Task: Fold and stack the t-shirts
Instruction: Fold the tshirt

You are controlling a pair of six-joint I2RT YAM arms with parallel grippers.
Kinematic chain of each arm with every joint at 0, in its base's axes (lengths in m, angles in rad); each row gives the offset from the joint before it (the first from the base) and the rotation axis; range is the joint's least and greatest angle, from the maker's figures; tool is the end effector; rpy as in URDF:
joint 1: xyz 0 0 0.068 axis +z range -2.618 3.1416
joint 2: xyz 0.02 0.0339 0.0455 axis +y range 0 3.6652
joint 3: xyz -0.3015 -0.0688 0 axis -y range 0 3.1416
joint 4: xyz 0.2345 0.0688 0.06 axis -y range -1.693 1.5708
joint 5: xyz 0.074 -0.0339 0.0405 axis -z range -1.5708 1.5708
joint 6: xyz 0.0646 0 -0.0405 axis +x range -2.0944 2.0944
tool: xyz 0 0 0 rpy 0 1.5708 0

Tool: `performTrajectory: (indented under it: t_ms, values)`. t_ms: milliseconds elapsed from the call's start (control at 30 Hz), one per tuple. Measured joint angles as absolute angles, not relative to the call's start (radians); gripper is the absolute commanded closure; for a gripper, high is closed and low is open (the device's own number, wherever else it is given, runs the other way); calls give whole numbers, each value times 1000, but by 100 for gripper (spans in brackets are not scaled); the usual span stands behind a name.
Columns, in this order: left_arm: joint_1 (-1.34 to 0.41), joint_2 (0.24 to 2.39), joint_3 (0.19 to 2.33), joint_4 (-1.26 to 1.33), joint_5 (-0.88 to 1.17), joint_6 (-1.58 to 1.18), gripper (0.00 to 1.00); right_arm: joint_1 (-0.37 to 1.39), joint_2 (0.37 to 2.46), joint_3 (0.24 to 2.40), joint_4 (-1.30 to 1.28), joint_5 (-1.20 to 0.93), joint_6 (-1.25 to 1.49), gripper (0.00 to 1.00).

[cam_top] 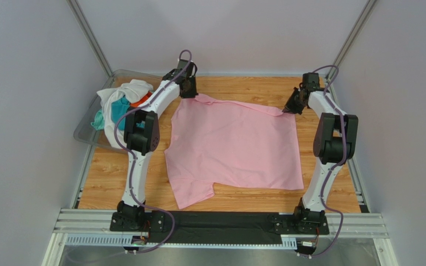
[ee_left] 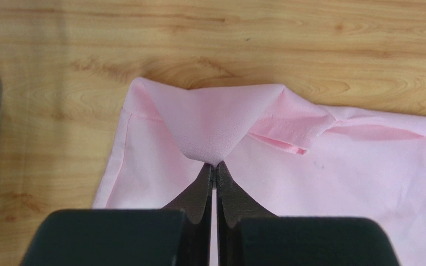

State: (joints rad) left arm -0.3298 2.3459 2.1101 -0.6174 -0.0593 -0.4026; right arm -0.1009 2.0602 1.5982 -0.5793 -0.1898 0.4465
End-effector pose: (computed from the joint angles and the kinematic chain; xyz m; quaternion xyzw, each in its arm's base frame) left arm 0.5349 -0.1791 0.2281 -0.0445 0.9349 -0.0998 0.3377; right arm 0.4667 -0.0350 0.2102 0.2358 0.9318 0.1349 0.2409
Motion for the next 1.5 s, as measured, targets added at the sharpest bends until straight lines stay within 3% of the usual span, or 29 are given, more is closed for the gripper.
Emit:
performTrajectory:
  t_ms: [433, 833, 1133, 1500]
  values:
    - [-326, 1948, 1645, -536, -18, -496, 100, -105, 1865, 1557, -638, -195, 401, 99]
    - [-336, 1702, 1320, -505, -16, -647, 100, -115, 1854, 1561, -728, -201, 361, 99]
    - [-369, 1540, 1195, -503, -33, -709, 100, -137, 1842, 1567, -767, -212, 349, 99]
    - [-379, 1524, 1068, -499, -33, -743, 100, -146, 1822, 1511, -768, -226, 327, 94]
